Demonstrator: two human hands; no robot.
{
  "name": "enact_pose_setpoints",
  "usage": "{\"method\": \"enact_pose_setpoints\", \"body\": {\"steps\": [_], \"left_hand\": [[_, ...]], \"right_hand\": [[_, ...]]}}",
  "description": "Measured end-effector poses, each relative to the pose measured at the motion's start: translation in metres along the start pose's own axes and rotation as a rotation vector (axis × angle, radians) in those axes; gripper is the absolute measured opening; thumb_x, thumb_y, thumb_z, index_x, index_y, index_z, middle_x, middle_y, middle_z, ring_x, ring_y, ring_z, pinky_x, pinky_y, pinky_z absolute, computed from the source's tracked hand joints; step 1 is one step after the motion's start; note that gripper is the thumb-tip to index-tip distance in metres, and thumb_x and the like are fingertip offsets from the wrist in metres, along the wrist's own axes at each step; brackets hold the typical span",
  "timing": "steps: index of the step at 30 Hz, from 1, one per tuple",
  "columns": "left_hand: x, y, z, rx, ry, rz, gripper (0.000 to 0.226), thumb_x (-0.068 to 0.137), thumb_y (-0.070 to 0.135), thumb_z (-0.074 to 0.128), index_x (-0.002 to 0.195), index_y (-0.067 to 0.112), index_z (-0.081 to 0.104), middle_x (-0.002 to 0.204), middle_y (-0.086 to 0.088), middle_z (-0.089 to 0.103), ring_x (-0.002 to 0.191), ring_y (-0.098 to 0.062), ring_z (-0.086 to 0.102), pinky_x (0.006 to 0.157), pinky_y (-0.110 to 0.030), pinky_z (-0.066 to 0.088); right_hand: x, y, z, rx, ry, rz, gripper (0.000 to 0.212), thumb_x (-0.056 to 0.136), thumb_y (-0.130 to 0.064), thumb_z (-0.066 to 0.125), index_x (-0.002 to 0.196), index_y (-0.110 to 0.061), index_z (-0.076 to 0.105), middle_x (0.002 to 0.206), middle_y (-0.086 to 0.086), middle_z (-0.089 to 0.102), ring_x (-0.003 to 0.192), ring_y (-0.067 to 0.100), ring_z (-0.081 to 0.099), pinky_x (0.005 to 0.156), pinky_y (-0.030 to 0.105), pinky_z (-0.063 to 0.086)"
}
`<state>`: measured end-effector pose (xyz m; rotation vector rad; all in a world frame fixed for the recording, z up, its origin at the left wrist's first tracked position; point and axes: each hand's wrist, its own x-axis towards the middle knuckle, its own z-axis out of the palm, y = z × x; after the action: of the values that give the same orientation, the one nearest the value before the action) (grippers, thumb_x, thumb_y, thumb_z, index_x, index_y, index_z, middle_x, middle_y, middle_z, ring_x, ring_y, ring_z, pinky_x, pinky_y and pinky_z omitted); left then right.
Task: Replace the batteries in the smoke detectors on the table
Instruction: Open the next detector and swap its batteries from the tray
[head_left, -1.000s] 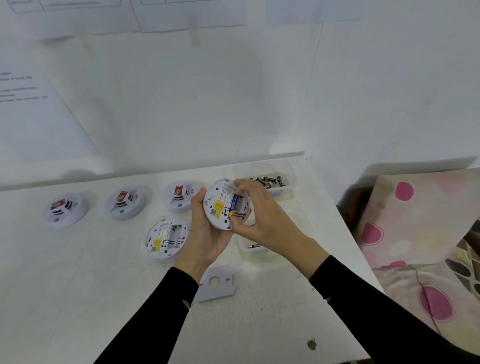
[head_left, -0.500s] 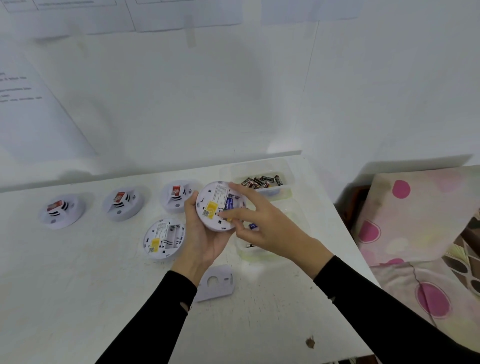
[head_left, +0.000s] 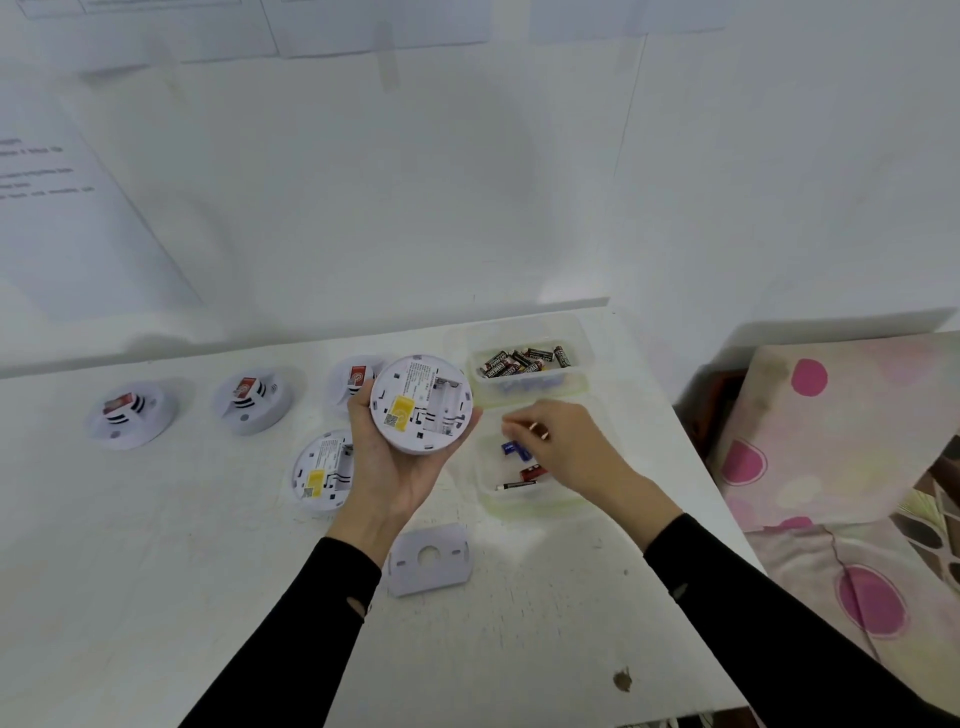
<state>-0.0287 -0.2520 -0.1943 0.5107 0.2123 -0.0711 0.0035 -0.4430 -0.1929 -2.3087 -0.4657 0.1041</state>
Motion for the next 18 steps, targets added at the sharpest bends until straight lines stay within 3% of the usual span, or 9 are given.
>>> {"method": "enact_pose_setpoints", "body": {"steps": [3, 5, 7, 9, 10, 13, 18], "left_hand": [[-0.001, 0.002, -0.001, 0.0, -0.006, -0.007, 0.064, 0.094, 0.054, 0.047, 0.14, 0.011, 0.049, 0.142, -0.022, 0.051, 0.135, -0.043, 0.044, 0.095, -0.06, 0.048], [-0.002, 0.003, -0.004, -0.002, -0.013, -0.01, 0.078, 0.087, 0.062, 0.054, 0.145, 0.01, 0.045, 0.144, -0.023, 0.049, 0.133, -0.045, 0.046, 0.095, -0.061, 0.049], [-0.005, 0.007, -0.007, 0.007, -0.019, -0.008, 0.091, 0.076, 0.066, 0.065, 0.146, 0.011, 0.044, 0.143, -0.025, 0.05, 0.13, -0.046, 0.049, 0.096, -0.062, 0.048], [-0.01, 0.012, -0.011, 0.043, -0.016, 0.013, 0.102, 0.065, 0.061, 0.079, 0.146, 0.01, 0.043, 0.143, -0.025, 0.05, 0.129, -0.046, 0.05, 0.097, -0.062, 0.048], [-0.013, 0.015, -0.013, 0.048, -0.014, 0.025, 0.104, 0.062, 0.057, 0.083, 0.146, 0.009, 0.043, 0.142, -0.025, 0.051, 0.128, -0.046, 0.051, 0.097, -0.062, 0.048], [-0.024, 0.023, -0.02, 0.017, 0.011, 0.066, 0.098, 0.062, 0.049, 0.084, 0.142, 0.006, 0.047, 0.138, -0.027, 0.054, 0.126, -0.047, 0.053, 0.096, -0.062, 0.049], [-0.051, 0.049, -0.045, 0.063, 0.162, 0.191, 0.058, 0.094, 0.047, 0.047, 0.137, 0.01, 0.054, 0.134, -0.02, 0.06, 0.122, -0.038, 0.059, 0.095, -0.055, 0.052]], "right_hand": [[0.003, 0.004, 0.011, -0.18, -0.155, 0.003, 0.028, 0.094, -0.028, 0.058, 0.095, -0.003, 0.072, 0.091, 0.013, 0.069, 0.086, 0.023, 0.061, 0.08, 0.033, 0.048], [0.005, 0.004, 0.016, -0.288, -0.22, 0.046, 0.029, 0.093, -0.035, 0.059, 0.097, -0.01, 0.073, 0.096, 0.007, 0.066, 0.092, 0.022, 0.061, 0.08, 0.038, 0.051], [0.002, 0.002, 0.021, -0.327, -0.121, -0.001, 0.028, 0.094, -0.037, 0.057, 0.1, -0.016, 0.073, 0.099, 0.0, 0.064, 0.093, 0.019, 0.061, 0.076, 0.031, 0.05], [-0.011, -0.007, 0.029, -0.224, 0.1, -0.24, 0.025, 0.094, -0.032, 0.055, 0.101, -0.017, 0.073, 0.094, -0.002, 0.064, 0.086, 0.017, 0.062, 0.07, 0.027, 0.047], [-0.021, -0.013, 0.035, -0.174, 0.126, -0.384, 0.024, 0.094, -0.03, 0.053, 0.097, -0.015, 0.073, 0.09, -0.001, 0.064, 0.082, 0.018, 0.061, 0.068, 0.027, 0.047], [-0.053, -0.016, 0.067, -0.197, -0.075, -0.69, 0.02, 0.093, -0.022, 0.055, 0.094, -0.012, 0.072, 0.093, 0.003, 0.066, 0.079, 0.021, 0.06, 0.069, 0.028, 0.047], [-0.073, 0.004, 0.107, -0.216, -0.172, -0.717, 0.016, 0.086, -0.021, 0.059, 0.094, -0.017, 0.073, 0.111, 0.0, 0.068, 0.096, 0.019, 0.065, 0.082, 0.031, 0.053]]}}
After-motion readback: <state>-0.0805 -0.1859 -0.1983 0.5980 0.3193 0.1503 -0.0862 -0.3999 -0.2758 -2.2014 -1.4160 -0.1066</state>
